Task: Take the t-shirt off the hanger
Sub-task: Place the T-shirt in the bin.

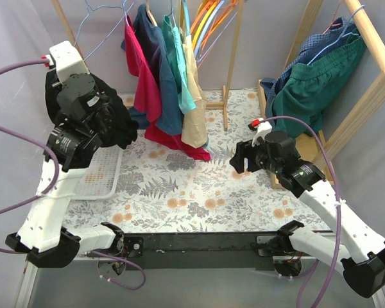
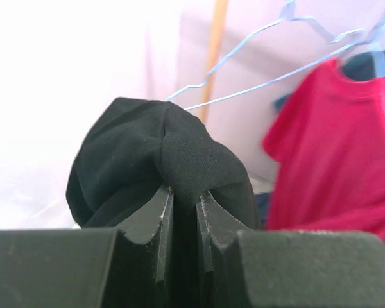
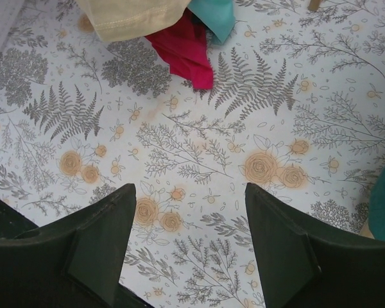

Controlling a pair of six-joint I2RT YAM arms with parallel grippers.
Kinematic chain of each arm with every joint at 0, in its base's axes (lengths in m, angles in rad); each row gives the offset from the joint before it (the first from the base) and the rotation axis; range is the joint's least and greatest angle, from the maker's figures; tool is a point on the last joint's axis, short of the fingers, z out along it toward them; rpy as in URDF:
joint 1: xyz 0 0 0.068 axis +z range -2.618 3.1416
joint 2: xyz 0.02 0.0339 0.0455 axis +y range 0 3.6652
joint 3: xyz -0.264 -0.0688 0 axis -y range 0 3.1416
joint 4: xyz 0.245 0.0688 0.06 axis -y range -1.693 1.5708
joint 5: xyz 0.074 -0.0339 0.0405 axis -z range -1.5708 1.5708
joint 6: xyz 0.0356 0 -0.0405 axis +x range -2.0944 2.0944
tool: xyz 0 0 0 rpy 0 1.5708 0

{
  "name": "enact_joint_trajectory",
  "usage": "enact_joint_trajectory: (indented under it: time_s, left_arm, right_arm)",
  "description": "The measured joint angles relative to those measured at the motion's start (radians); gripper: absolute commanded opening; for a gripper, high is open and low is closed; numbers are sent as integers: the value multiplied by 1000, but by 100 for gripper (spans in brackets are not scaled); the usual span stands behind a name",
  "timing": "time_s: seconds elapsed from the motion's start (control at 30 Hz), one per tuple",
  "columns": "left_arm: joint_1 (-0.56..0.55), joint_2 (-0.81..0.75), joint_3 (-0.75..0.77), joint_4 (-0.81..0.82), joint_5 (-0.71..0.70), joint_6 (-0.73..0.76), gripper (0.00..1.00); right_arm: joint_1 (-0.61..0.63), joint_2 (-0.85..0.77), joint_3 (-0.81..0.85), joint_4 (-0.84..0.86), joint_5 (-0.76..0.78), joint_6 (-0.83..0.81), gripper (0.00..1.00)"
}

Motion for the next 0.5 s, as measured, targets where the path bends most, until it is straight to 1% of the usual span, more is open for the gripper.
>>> enact_joint_trajectory:
  time_s: [0.1, 0.2, 0.3, 0.33, 0.4, 0.5]
  left_arm:
    - [58, 14, -48, 53, -7, 29, 0]
    - [195, 41, -50, 41, 53, -9, 0]
    - [404, 90, -29, -18, 198, -106, 0]
    - [454, 100, -37, -26, 233, -127, 0]
    - [555, 95, -115, -21, 329, -177, 0]
    - [666, 89, -201, -54, 452, -230, 0]
  right_arm:
    - [0, 23, 7, 0, -22, 0, 76]
    - [0, 40, 13, 0, -37, -1, 76]
    - [0, 47, 21, 0, -44, -3, 76]
    - [0, 48, 23, 0, -44, -3, 76]
    - [0, 50, 27, 0, -44, -3, 76]
    - [0, 56, 29, 0, -44, -3, 75]
